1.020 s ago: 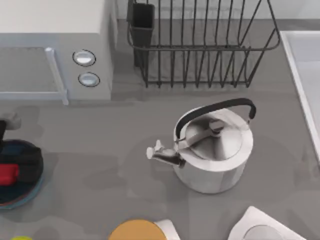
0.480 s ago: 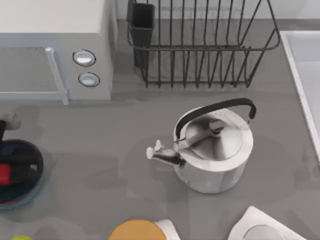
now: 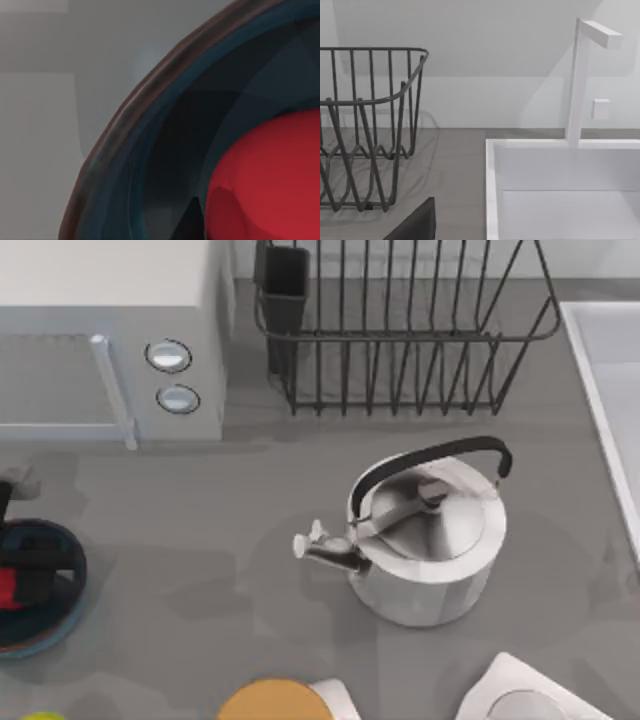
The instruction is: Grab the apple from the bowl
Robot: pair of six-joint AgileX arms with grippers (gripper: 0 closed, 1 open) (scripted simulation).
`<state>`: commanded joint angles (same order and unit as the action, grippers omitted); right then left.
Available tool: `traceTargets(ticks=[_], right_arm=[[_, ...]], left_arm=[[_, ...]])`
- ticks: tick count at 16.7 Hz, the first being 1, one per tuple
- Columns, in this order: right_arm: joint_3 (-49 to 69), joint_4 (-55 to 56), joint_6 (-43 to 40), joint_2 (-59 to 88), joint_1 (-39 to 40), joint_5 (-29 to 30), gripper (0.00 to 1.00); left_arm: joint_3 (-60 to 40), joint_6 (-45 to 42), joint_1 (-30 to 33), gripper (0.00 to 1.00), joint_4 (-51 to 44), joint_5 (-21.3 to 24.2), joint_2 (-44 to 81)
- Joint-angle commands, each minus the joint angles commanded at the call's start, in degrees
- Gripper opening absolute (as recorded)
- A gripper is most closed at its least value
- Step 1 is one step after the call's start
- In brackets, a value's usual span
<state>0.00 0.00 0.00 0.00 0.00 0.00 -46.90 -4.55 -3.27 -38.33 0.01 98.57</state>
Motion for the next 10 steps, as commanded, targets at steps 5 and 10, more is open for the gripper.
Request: traceTargets(ticks=[5, 10], right_arm=[[0.0, 0.0, 0.0, 0.0, 0.0, 0.0, 1.00], [0.0, 0.0, 0.0, 0.0, 0.0, 0.0, 1.00]], left_arm=[[0.0, 0.0, 0.0, 0.00, 0.0, 0.0, 0.0], [-2.6, -0.2, 0.2, 0.00, -2.4, -0.9, -2.9]])
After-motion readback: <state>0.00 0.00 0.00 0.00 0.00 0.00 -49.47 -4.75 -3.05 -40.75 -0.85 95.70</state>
